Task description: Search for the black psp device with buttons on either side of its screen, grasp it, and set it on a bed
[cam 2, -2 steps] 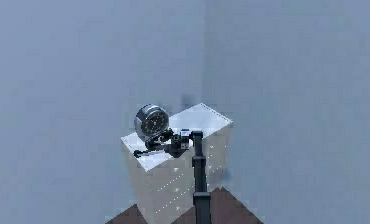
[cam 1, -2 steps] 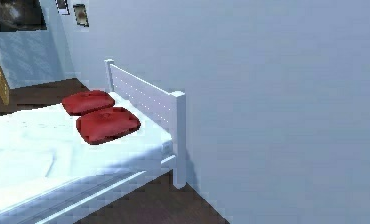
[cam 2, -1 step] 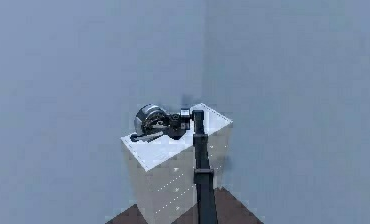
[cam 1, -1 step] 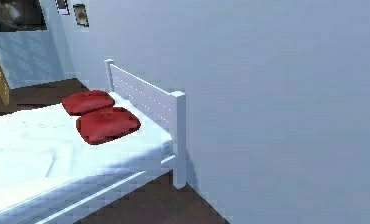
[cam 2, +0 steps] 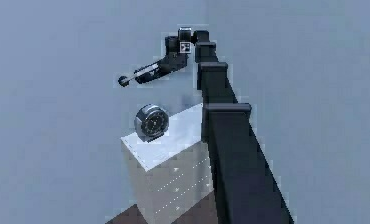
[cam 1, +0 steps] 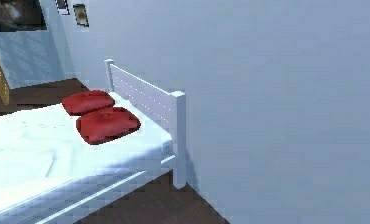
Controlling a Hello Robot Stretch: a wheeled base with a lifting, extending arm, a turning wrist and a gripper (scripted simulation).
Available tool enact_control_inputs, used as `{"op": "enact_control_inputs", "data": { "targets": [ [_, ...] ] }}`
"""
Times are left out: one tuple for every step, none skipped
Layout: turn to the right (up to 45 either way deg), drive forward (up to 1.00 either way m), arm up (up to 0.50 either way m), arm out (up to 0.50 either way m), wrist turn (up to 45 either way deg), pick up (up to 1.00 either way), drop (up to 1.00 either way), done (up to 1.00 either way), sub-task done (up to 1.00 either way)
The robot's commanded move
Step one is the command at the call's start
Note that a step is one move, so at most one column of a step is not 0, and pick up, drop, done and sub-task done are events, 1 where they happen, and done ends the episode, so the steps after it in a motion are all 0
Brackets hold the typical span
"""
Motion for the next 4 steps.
{"op": "enact_control_inputs", "data": {
  "targets": [
    [0.0, 0.0, 0.0, 0.0, -45.0, 0.0, 0.0, 0.0, 0.0],
    [0.0, 0.0, 0.0, 0.0, -30.0, 0.0, 0.0, 0.0, 0.0],
    [0.0, 0.0, 0.0, -0.48, 0.0, 0.0, 0.0, 0.0, 0.0],
    [-45.0, 0.0, 0.0, 0.0, 0.0, 0.0, 0.0, 0.0, 0.0]
  ]
}}
